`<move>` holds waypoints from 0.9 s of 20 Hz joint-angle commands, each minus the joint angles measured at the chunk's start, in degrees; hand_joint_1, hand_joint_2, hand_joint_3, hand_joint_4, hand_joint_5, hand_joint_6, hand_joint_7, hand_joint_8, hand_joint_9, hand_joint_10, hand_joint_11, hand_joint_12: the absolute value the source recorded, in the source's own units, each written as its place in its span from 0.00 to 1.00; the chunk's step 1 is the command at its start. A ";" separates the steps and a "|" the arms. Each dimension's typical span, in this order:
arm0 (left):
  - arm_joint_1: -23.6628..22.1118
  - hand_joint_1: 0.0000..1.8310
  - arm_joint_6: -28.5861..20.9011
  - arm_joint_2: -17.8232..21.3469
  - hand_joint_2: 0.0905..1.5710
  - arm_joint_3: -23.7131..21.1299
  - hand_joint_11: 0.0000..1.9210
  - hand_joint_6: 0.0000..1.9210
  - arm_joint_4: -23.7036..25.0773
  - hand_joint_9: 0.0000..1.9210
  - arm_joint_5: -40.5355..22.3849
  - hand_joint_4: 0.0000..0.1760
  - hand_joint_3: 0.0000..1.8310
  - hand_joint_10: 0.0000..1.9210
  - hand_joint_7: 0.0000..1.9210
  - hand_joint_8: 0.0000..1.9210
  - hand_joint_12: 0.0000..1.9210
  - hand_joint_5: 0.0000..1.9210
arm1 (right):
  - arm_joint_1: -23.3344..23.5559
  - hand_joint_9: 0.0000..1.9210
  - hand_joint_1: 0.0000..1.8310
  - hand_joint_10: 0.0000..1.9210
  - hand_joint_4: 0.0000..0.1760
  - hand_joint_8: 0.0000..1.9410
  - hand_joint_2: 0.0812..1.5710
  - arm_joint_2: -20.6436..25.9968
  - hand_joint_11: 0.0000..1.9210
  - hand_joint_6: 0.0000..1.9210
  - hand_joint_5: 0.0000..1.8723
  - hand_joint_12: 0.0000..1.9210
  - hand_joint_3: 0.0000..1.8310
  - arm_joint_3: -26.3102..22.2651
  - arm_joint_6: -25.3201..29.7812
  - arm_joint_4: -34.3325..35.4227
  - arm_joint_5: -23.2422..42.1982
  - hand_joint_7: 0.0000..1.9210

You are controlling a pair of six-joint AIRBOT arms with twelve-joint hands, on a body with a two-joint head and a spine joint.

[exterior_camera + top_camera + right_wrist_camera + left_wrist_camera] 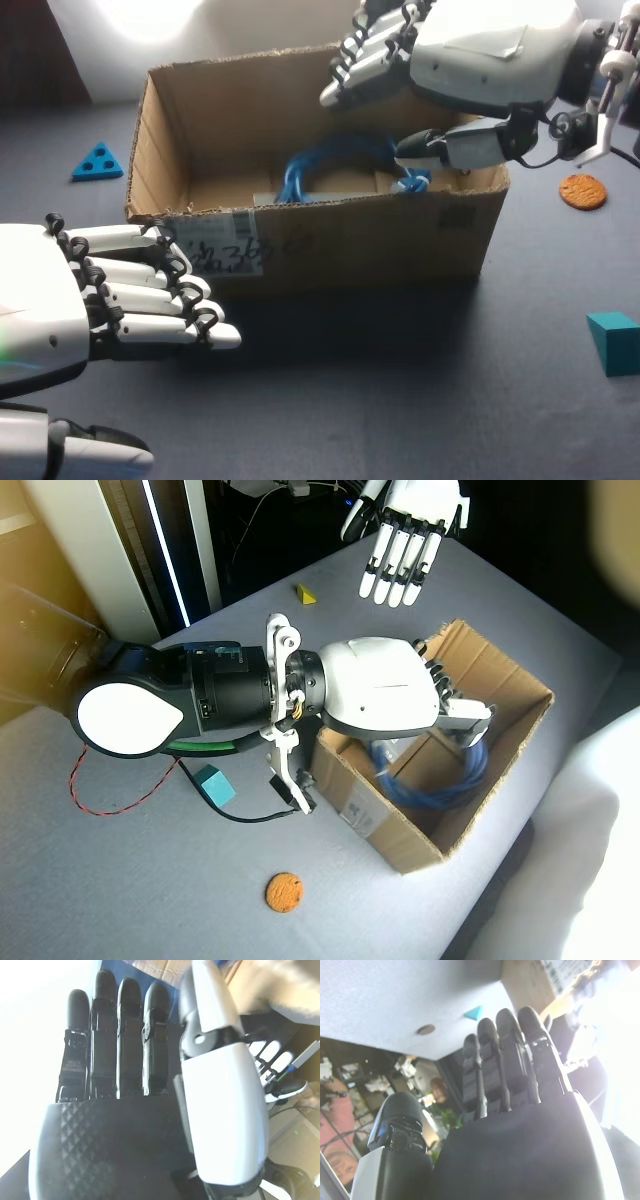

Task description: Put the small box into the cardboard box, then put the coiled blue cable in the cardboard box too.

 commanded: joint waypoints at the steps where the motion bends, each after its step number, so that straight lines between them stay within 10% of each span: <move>1: -0.84 0.01 -0.20 0.34 0.85 -0.27 0.00 0.00 -2.05 0.20 -5.53 0.00 0.00 0.00 0.22 0.00 0.45 0.19 | 0.84 0.28 0.54 0.00 0.00 0.00 0.70 0.80 0.03 0.00 0.34 0.59 0.00 0.14 0.01 1.95 5.97 0.32; 10: -1.59 0.00 -0.17 -1.15 0.85 -1.10 0.00 0.00 -2.47 0.19 -3.86 0.00 0.00 0.00 0.21 0.00 0.45 0.18 | 0.97 0.27 0.53 0.00 0.00 0.00 0.70 1.17 0.02 0.00 0.33 0.62 0.00 0.15 -0.02 -0.12 7.45 0.30; 18: -1.63 0.00 -0.04 -2.99 0.85 -0.63 0.00 0.00 -4.31 0.20 -4.70 0.00 0.00 0.00 0.22 0.00 0.46 0.19 | 0.78 0.27 0.55 0.00 0.00 0.00 0.70 5.03 0.02 0.00 0.33 0.63 0.00 -0.50 16.20 -14.40 21.52 0.30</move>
